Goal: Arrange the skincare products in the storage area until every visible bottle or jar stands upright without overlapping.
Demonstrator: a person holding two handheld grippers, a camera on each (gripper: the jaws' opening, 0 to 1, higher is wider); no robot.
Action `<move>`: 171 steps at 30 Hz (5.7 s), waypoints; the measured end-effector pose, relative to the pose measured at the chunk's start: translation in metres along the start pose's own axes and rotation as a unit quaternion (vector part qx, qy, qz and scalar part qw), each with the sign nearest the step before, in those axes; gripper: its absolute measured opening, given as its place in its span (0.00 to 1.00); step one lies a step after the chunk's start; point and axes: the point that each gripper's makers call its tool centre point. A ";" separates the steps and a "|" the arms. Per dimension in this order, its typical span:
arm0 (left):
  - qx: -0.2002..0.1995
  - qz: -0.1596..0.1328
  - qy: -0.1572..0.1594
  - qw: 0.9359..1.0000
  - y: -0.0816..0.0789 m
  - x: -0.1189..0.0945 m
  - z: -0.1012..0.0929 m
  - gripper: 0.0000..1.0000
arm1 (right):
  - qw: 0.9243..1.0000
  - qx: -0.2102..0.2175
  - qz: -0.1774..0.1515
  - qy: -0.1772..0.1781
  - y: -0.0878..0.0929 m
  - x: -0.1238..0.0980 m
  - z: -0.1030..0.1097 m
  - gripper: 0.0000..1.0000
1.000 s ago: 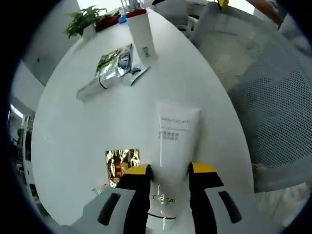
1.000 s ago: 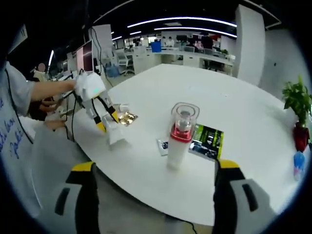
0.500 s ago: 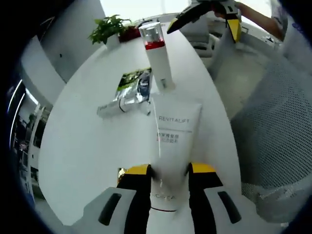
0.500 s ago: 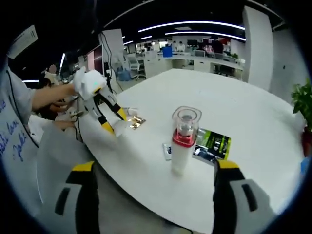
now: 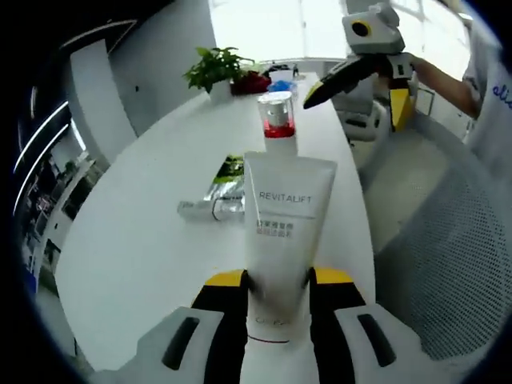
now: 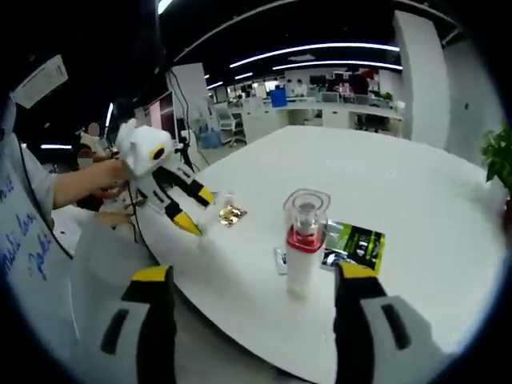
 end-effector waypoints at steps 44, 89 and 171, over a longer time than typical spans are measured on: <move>-0.085 -0.077 -0.116 0.987 -0.066 0.021 -0.026 0.25 | 0.992 0.023 -0.056 -0.112 -0.039 0.039 0.020 0.17; -0.057 -0.117 -0.027 0.991 -0.071 0.022 -0.035 0.28 | 0.974 -0.144 -0.036 -0.174 -0.036 0.035 0.034 0.03; -0.065 -0.124 0.014 0.990 -0.065 0.064 -0.012 0.10 | 0.786 -0.443 0.339 -0.266 -0.053 0.063 0.017 0.06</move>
Point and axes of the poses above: the point that each gripper's makers call its tool centre point, and the gripper's own axes: x roughly forward along the fingers, z roughly to its left, y roughly out of its underside, and after that the axes turned 2 degrees about y, right-handed
